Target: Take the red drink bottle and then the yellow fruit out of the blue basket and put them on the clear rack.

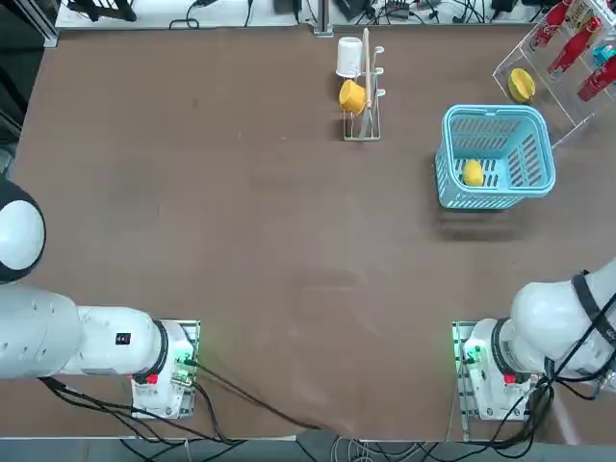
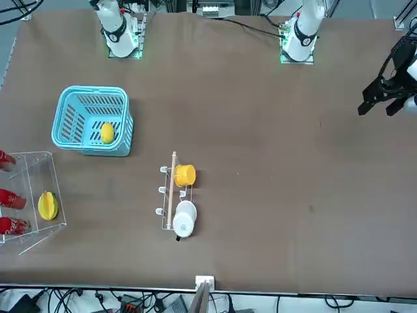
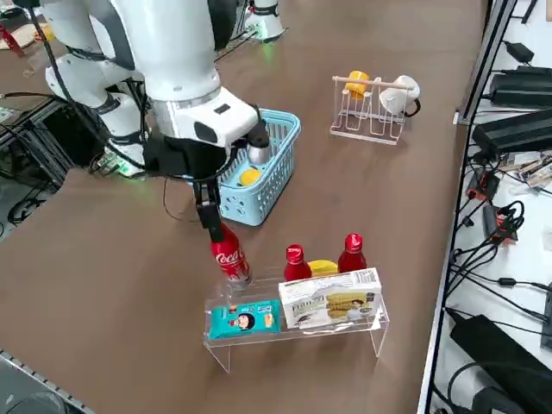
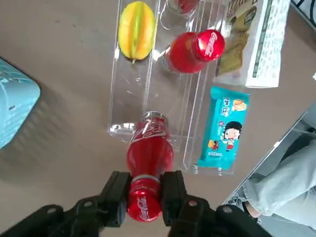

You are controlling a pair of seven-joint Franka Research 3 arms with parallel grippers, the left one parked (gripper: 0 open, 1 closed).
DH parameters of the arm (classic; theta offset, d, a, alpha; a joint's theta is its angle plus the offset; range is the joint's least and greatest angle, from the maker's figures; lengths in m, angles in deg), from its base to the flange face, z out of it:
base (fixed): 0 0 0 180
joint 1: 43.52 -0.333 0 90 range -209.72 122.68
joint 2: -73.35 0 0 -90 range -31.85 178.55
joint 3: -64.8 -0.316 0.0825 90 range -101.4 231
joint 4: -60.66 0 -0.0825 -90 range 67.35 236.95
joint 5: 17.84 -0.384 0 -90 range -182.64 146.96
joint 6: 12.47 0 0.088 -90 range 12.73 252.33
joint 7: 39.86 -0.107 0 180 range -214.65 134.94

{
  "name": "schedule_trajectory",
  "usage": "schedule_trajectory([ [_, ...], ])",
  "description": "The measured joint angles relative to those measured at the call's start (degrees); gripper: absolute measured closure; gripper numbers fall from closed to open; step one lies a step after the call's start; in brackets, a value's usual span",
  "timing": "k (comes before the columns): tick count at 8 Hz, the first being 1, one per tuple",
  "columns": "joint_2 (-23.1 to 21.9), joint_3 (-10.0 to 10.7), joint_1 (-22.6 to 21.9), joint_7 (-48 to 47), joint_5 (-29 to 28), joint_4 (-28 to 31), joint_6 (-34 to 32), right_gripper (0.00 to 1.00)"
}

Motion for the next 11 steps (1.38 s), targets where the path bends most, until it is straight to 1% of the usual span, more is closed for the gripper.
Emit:
schedule_trajectory([
  [5, 2.57, 0.0, 0.91, 0.08, -0.02, -0.21, 2.37, 0.62],
  [11, 3.98, -0.01, 1.1, 0.08, -0.05, -0.24, 2.79, 0.62],
])
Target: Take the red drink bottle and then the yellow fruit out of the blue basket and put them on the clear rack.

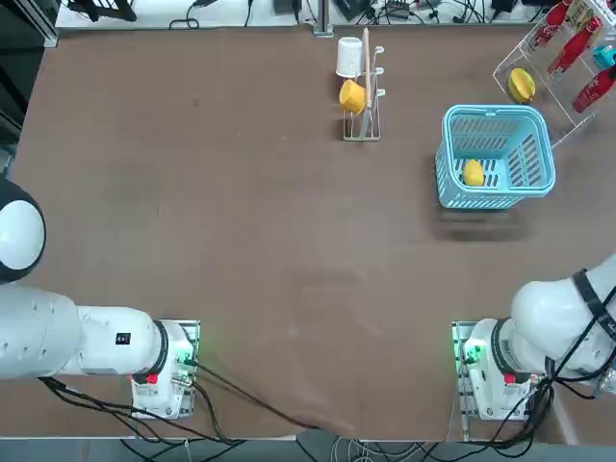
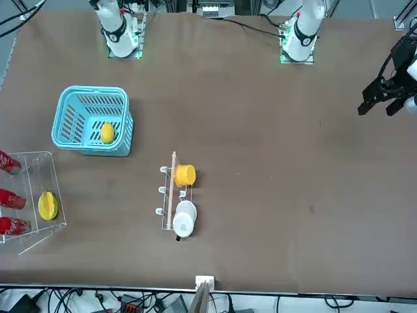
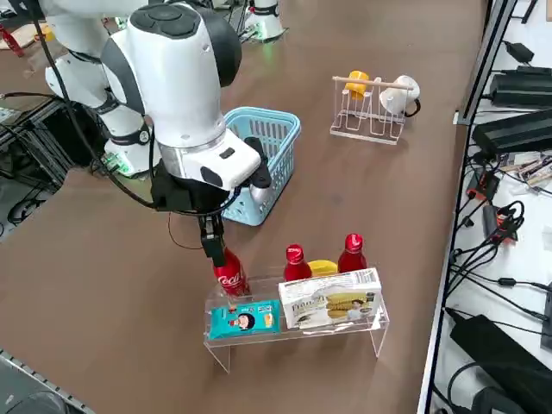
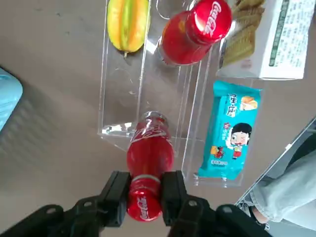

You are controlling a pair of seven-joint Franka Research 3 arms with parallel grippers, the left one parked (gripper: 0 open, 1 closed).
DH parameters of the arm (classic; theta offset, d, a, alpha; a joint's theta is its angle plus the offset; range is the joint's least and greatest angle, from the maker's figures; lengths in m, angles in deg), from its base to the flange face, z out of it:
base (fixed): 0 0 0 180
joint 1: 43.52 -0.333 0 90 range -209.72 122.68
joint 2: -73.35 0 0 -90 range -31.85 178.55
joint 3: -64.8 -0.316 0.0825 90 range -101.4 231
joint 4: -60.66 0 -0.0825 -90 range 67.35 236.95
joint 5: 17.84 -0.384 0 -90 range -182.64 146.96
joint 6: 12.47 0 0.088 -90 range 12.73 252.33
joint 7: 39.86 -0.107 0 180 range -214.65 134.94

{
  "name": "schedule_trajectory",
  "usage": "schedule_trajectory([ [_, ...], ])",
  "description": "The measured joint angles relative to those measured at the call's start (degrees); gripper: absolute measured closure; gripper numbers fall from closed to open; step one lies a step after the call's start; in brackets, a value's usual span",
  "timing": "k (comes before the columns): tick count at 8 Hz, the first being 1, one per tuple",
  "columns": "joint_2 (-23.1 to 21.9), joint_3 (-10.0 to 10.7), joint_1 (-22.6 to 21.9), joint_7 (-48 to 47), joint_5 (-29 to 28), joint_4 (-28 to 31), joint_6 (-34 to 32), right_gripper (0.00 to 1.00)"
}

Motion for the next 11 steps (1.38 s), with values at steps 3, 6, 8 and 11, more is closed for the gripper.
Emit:
schedule_trajectory([
  [3, 0.67, 0.0, 0.04, 0.0, 0.0, 0.0, 0.38, 0.61],
  [6, 0.67, -0.15, 0.04, -0.04, 0.0, -0.96, 0.48, 0.1],
  [8, 0.4, -0.49, -0.04, -0.2, -0.02, -3.37, -0.41, 0.0],
  [11, -3.45, -0.97, -0.74, -8.83, -5.24, -6.8, -8.33, 0.0],
])
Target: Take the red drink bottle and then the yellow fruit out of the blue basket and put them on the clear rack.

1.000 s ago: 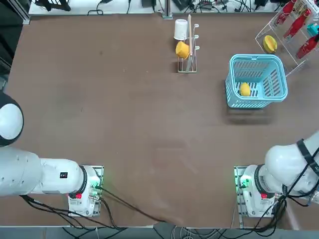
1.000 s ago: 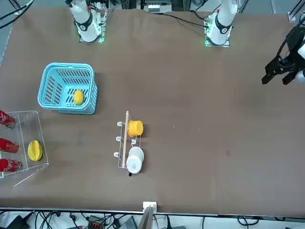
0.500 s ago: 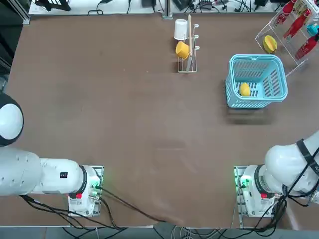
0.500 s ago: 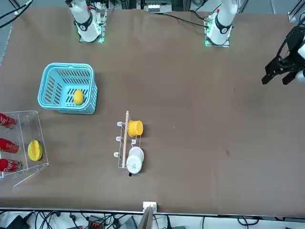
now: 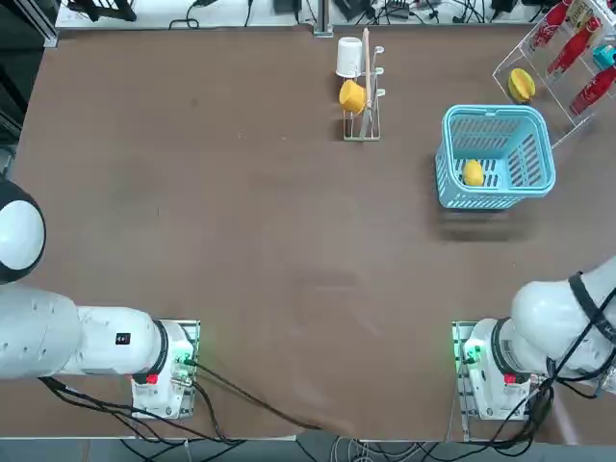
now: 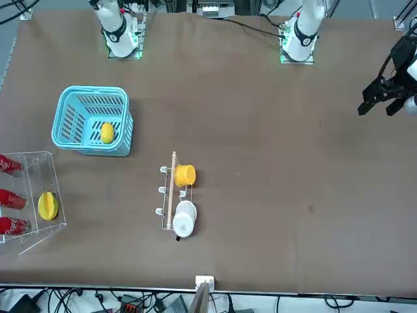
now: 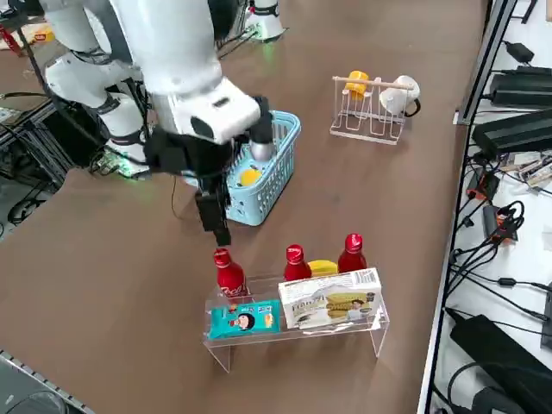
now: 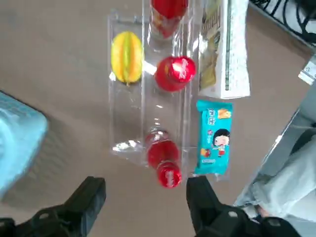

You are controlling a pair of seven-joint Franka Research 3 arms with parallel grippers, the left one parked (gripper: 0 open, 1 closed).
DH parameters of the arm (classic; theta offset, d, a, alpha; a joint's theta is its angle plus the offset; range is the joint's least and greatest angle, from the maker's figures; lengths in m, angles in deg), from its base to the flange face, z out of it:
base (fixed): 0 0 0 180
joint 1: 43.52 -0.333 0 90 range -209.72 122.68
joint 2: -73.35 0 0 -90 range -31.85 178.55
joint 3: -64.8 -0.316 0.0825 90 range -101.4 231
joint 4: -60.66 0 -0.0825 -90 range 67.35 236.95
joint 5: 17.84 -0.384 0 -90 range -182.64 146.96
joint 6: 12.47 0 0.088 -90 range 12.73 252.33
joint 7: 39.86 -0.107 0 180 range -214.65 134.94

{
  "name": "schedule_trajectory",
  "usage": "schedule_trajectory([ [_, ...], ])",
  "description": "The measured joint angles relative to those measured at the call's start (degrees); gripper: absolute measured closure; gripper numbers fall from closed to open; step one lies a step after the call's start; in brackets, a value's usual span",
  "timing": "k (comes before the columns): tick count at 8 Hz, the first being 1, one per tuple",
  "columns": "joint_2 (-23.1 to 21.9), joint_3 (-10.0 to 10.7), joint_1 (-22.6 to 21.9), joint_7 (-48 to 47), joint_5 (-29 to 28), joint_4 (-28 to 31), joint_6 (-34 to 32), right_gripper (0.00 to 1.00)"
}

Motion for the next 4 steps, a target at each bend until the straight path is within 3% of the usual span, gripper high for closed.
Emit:
schedule_trajectory([
  [4, -8.37, -0.59, -5.55, -18.07, -2.31, 0.94, -14.09, 0.0],
])
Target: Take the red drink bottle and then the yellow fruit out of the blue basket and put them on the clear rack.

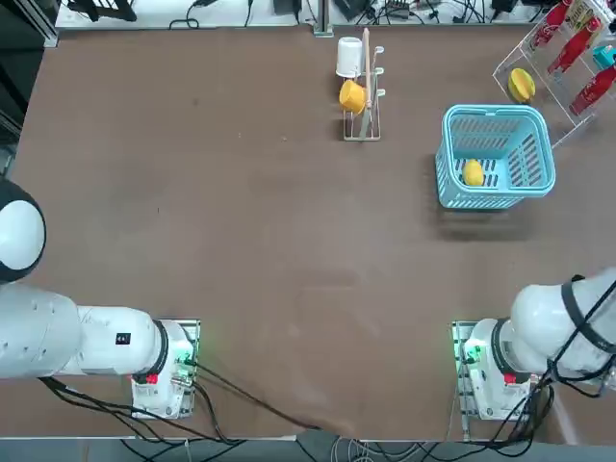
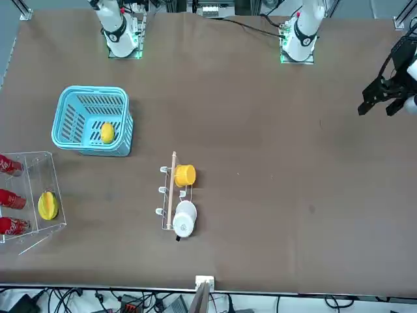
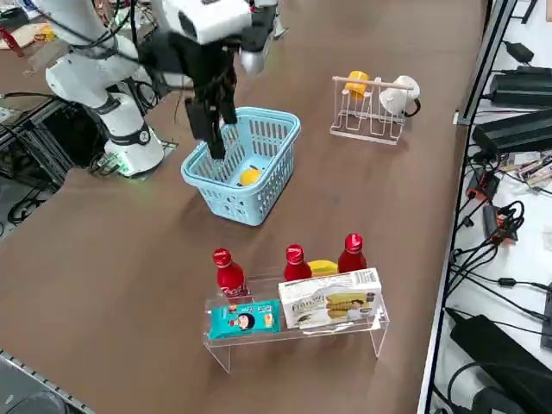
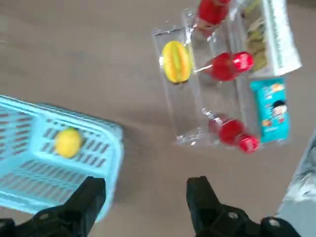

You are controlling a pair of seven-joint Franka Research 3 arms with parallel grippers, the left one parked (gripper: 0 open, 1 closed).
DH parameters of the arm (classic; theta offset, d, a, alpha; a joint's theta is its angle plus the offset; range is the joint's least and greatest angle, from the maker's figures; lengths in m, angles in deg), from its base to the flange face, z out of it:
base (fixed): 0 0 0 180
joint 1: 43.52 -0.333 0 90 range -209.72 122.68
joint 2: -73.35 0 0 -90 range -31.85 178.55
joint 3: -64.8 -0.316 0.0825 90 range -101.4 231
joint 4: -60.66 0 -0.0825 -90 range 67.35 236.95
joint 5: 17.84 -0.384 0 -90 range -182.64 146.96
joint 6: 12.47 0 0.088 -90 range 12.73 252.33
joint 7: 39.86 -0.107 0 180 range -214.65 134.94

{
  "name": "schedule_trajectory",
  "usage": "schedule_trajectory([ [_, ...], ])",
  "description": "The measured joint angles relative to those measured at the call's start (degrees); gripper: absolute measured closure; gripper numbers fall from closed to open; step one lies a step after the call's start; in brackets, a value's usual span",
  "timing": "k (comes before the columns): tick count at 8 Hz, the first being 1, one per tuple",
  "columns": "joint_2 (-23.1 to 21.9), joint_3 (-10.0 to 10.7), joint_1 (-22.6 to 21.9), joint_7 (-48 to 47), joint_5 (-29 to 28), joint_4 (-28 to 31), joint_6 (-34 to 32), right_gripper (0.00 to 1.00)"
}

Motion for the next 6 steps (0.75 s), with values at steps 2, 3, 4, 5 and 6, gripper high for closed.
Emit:
schedule_trajectory([
  [2, -5.11, -0.14, -4.05, -9.2, -0.18, 6.65, -0.25, 0.0],
  [3, -8.6, -0.18, -6.16, -13.19, -0.18, 12.19, 1.26, 0.0],
  [4, -12.45, -0.23, -7.74, -15.98, -0.21, 18.82, 4.25, 0.0],
  [5, -16.07, -0.26, -9.12, -19.09, -0.23, 25.94, 8.03, 0.0],
  [6, -19.28, -0.29, -10.73, -22.53, -0.24, 32.98, 12.08, 0.0],
])
